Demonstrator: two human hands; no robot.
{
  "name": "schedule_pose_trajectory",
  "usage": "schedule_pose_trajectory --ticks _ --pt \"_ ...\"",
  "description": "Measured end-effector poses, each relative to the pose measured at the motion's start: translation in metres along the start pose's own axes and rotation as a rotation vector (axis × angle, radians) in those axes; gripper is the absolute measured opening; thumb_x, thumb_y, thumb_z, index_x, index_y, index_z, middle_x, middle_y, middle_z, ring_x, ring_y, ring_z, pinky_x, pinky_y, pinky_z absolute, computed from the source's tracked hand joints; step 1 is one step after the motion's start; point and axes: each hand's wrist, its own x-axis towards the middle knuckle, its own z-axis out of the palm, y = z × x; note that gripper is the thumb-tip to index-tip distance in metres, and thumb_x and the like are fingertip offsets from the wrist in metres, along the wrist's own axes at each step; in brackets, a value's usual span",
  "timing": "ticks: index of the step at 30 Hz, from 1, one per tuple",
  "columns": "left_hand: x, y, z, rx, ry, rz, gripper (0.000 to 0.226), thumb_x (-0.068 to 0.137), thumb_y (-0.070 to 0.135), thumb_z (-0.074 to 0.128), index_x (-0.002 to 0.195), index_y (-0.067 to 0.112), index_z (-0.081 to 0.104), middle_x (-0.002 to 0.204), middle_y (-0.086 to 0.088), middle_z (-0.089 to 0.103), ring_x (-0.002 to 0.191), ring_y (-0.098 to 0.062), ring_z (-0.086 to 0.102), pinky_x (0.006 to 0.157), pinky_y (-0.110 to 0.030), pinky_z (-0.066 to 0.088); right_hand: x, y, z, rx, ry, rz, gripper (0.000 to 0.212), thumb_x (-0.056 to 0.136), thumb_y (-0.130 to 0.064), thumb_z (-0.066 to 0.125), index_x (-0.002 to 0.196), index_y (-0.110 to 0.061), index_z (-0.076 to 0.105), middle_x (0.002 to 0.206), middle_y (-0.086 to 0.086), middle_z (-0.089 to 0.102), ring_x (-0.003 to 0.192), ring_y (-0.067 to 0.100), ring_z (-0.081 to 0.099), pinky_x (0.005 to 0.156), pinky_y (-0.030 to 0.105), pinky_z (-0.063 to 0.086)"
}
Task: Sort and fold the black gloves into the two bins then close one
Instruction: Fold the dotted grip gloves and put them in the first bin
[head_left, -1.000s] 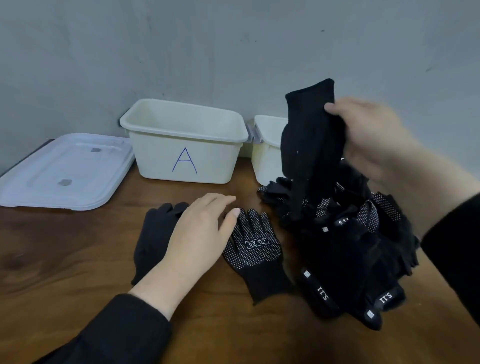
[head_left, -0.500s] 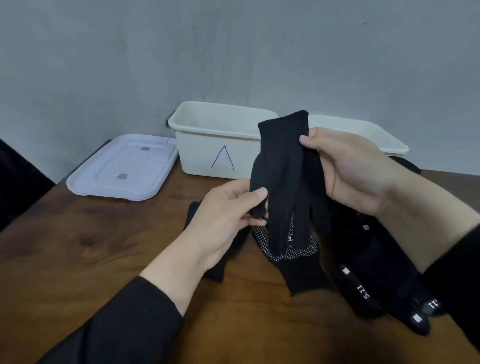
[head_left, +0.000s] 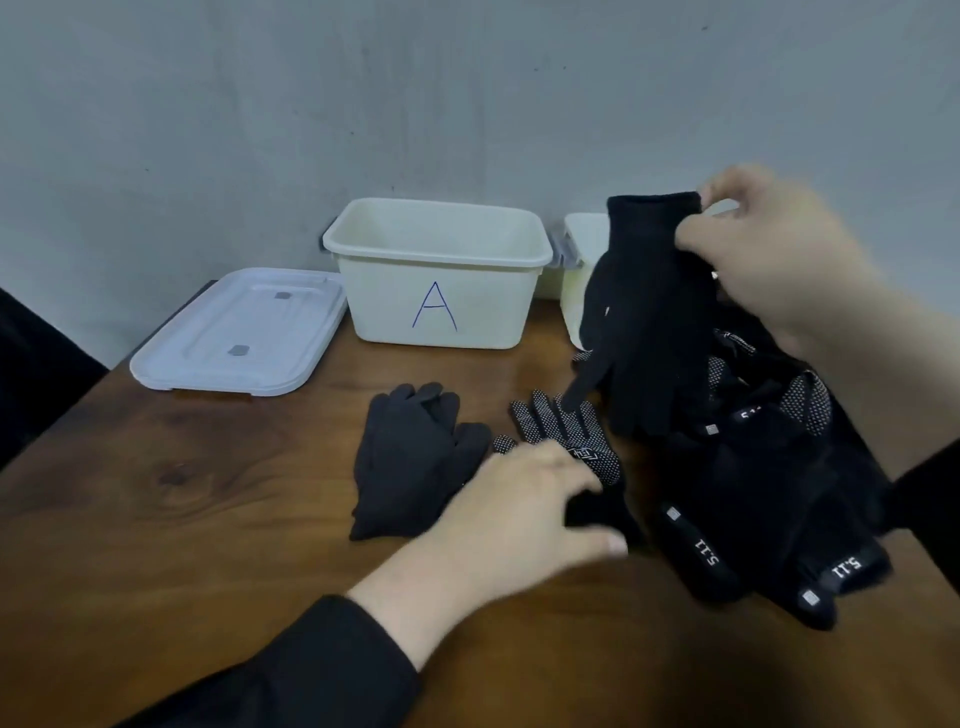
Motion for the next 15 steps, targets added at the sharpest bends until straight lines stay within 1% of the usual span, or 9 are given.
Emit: schedule_pose_trajectory --ticks 1,2,3,5,8,10,12,13,15 --pt "-0.001 0.007 0.011 0.138 -0.105 0.063 0.058 0.085 0.068 0.061 0.131 0.032 0.061 0.131 0.008 0.055 0.122 -0.014 0.047 0.107 -0.039 0.037 0.000 0.002 -0.005 0.001 -0.014 0.018 0.024 0.085 -0.012 0.056 0.104 -0.026 0.060 0.088 0.012 0.068 0.066 0.024 0.058 0.062 0.038 0.048" --pt "-0.002 0.008 0.021 0.220 -0.130 0.087 0.062 0.087 0.067 0.059 0.138 0.031 0.057 0.137 0.006 0.050 0.127 -0.016 0.042 0.108 -0.041 0.034 -0.001 0.004 -0.009 0.010 -0.036 0.030 0.032 0.086 -0.009 0.056 0.112 -0.028 0.060 0.091 0.010 0.071 0.066 0.021 0.062 0.061 0.037 0.053" --pt "-0.002 0.008 0.026 0.273 -0.103 0.099 0.060 0.090 0.063 0.057 0.139 0.030 0.056 0.140 0.005 0.048 0.128 -0.018 0.041 0.107 -0.041 0.033 -0.003 0.006 -0.013 0.018 -0.066 0.037 0.038 0.087 -0.007 0.056 0.119 -0.029 0.060 0.091 0.007 0.072 0.065 0.018 0.064 0.059 0.034 0.054" --pt "-0.001 0.005 0.032 0.324 -0.011 0.134 0.045 0.095 0.053 0.056 0.132 0.029 0.062 0.135 0.004 0.053 0.123 -0.021 0.046 0.100 -0.042 0.039 -0.005 0.013 -0.017 0.023 -0.115 0.049 0.045 0.089 -0.003 0.055 0.126 -0.029 0.060 0.081 -0.001 0.070 0.062 0.012 0.065 0.054 0.026 0.053" --pt "0.003 0.002 0.038 0.354 0.066 0.138 0.025 0.096 0.036 0.056 0.115 0.025 0.069 0.114 0.003 0.060 0.107 -0.023 0.055 0.086 -0.040 0.046 -0.009 0.021 -0.019 0.041 -0.121 0.074 0.042 0.092 0.002 0.052 0.122 -0.025 0.063 0.067 -0.012 0.064 0.055 0.005 0.065 0.052 0.021 0.055" --pt "0.005 0.000 0.039 0.361 0.117 0.111 0.022 0.094 0.032 0.057 0.108 0.021 0.070 0.103 0.003 0.060 0.100 -0.023 0.056 0.081 -0.038 0.048 -0.013 0.021 -0.018 0.082 -0.121 0.089 0.036 0.093 0.002 0.051 0.114 -0.023 0.066 0.075 -0.008 0.066 0.059 0.006 0.067 0.054 0.024 0.058" --pt "0.006 -0.005 0.040 0.369 0.150 0.113 0.026 0.093 0.038 0.058 0.108 0.021 0.071 0.099 0.003 0.060 0.097 -0.021 0.056 0.078 -0.037 0.050 -0.015 0.021 -0.019 0.110 -0.115 0.100 0.034 0.093 0.002 0.049 0.107 -0.022 0.068 0.086 -0.001 0.068 0.067 0.011 0.068 0.056 0.026 0.060" --pt "0.005 -0.007 0.040 0.364 0.150 0.112 0.025 0.093 0.038 0.058 0.107 0.021 0.071 0.098 0.003 0.060 0.096 -0.021 0.055 0.078 -0.037 0.050 -0.015 0.020 -0.019 0.117 -0.117 0.104 0.033 0.093 0.002 0.049 0.108 -0.019 0.069 0.088 0.002 0.069 0.070 0.013 0.068 0.057 0.028 0.061" --pt "0.004 -0.011 0.041 0.356 0.155 0.118 0.019 0.094 0.029 0.057 0.103 0.021 0.072 0.095 0.003 0.059 0.093 -0.022 0.055 0.077 -0.039 0.050 -0.017 0.020 -0.019 0.120 -0.124 0.114 0.032 0.094 0.001 0.047 0.109 -0.014 0.070 0.093 0.008 0.071 0.076 0.018 0.068 0.061 0.031 0.063"
